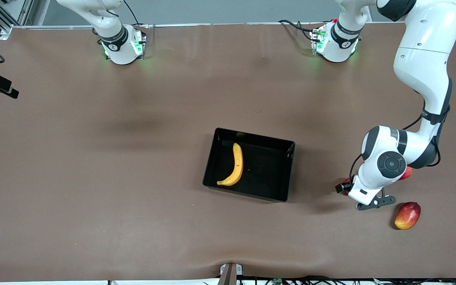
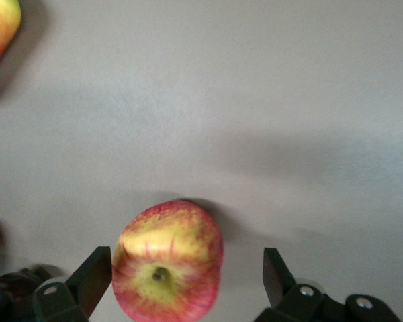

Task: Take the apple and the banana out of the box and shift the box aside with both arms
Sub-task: 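Carry the apple out of the tray and set it beside the plum, then move the left gripper back to the tray and grasp the banana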

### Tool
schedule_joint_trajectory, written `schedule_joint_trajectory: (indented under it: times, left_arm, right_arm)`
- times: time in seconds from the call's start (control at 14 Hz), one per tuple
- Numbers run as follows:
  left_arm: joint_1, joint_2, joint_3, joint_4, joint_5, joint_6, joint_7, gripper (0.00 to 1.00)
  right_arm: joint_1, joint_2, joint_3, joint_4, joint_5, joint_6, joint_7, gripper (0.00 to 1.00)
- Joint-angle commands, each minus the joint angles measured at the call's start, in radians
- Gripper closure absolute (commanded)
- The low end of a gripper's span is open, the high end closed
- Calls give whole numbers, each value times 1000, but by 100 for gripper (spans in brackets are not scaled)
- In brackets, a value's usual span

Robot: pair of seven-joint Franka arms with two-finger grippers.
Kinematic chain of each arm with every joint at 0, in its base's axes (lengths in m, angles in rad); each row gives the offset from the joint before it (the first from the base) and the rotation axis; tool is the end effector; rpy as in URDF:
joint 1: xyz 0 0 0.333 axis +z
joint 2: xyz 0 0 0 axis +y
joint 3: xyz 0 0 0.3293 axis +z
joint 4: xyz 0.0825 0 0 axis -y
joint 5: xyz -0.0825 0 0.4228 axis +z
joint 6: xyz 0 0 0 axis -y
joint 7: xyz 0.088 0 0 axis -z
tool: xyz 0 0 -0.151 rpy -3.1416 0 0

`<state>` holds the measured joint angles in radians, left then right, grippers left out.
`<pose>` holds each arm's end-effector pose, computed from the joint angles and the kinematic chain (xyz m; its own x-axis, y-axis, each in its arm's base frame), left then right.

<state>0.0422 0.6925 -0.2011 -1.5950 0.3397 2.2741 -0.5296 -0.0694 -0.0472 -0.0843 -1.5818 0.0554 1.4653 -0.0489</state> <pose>0.7317 -0.0841 0.1747 0.9795 0.1912 0.0630 0.1974 -0.9735 -0.1150 0.5583 -0.0786 0.6070 0.9930 -0.0982 -0.0662 -0.1023 -0.9928 -0.0626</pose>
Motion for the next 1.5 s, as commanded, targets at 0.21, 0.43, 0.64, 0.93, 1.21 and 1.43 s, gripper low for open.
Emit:
schedule_joint_trajectory:
  times: [0.21, 0.43, 0.64, 0.93, 1.21, 1.43]
  left_arm:
    - [-4, -134, -190, -11, 8, -123, -33, 0]
    - [-54, -120, -280, 9, 22, -127, -134, 0]
    - [-229, -48, -253, 91, 21, -127, -226, 0]
    - [-361, 36, -219, 170, 19, -113, -237, 0]
    - [-455, 103, -155, 199, 18, -50, -251, 0]
    - [-502, 143, -101, 199, 18, 13, -276, 0]
  right_arm:
    - [-29, 3, 15, 9, 18, -10, -14, 0]
    - [-30, 24, 15, 23, 18, -8, -22, 0]
    - [-24, 33, 17, 32, 18, -8, -22, 0]
    - [-24, 32, 15, 31, 18, -10, -17, 0]
    - [-30, 32, 15, 32, 14, -7, -23, 0]
    - [-32, 46, 15, 34, 0, 12, -25, 0]
